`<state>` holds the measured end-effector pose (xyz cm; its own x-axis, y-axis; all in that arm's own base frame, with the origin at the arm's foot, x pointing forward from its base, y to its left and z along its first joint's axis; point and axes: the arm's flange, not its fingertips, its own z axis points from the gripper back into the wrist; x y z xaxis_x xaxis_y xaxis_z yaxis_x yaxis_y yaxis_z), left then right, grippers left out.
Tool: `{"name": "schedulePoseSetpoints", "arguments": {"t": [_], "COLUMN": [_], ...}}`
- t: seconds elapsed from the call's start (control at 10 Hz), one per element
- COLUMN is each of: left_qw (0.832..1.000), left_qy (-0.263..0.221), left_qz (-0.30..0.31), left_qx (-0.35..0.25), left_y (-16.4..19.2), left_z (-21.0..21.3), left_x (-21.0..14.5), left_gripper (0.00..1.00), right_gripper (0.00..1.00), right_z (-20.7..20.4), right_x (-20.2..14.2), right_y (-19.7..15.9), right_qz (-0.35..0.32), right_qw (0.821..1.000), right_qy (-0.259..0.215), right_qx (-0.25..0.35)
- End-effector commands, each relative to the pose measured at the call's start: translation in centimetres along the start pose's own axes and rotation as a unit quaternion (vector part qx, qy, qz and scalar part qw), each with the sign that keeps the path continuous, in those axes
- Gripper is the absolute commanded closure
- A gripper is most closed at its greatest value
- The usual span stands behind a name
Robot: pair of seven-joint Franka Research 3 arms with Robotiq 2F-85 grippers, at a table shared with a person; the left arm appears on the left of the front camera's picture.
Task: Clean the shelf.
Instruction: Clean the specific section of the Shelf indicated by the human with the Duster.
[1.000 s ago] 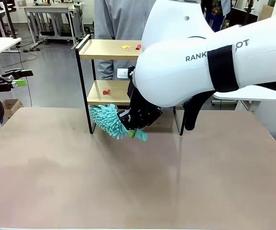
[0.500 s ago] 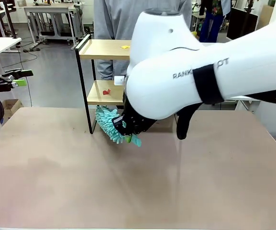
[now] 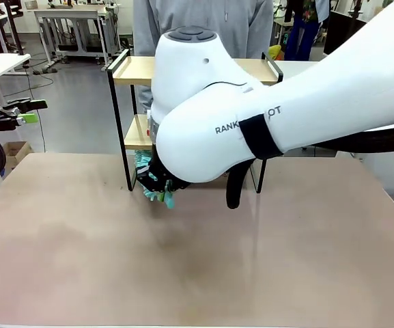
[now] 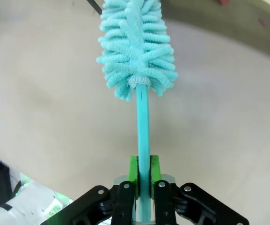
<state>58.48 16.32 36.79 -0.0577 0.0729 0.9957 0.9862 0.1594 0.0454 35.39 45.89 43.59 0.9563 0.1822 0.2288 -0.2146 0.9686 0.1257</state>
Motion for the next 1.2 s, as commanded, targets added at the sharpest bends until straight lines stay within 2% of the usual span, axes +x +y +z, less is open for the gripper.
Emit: {"name": "schedulePoseSetpoints", "arguments": {"t": [0.0, 0.4, 0.7, 1.1], "left_qw": [1.0, 1.0, 1.0, 1.0], "left_qy": [0.001, 0.001, 0.001, 0.001], "left_qz": [-0.008, -0.008, -0.008, -0.008], "left_qx": [0.002, 0.002, 0.002, 0.002], "left_y": [-0.1, -0.1, -0.1, -0.1], "left_z": [-0.1, -0.1, -0.1, -0.1], "left_x": [0.3, 0.3, 0.3, 0.3], "left_gripper": [0.0, 0.0, 0.0, 0.0], "right_gripper": [0.87, 0.87, 0.87, 0.87], "right_z": [-0.3, -2.4, -4.6, -6.0], "right_x": [0.9, 2.6, 4.2, 5.7], "right_y": [2.4, 3.9, 4.2, 5.2], "right_qz": [-0.029, -0.078, -0.083, -0.075], "right_qw": [0.999, 0.993, 0.99, 0.99], "right_qy": [-0.042, -0.079, -0.102, -0.11], "right_qx": [-0.013, -0.044, -0.049, -0.056]}}
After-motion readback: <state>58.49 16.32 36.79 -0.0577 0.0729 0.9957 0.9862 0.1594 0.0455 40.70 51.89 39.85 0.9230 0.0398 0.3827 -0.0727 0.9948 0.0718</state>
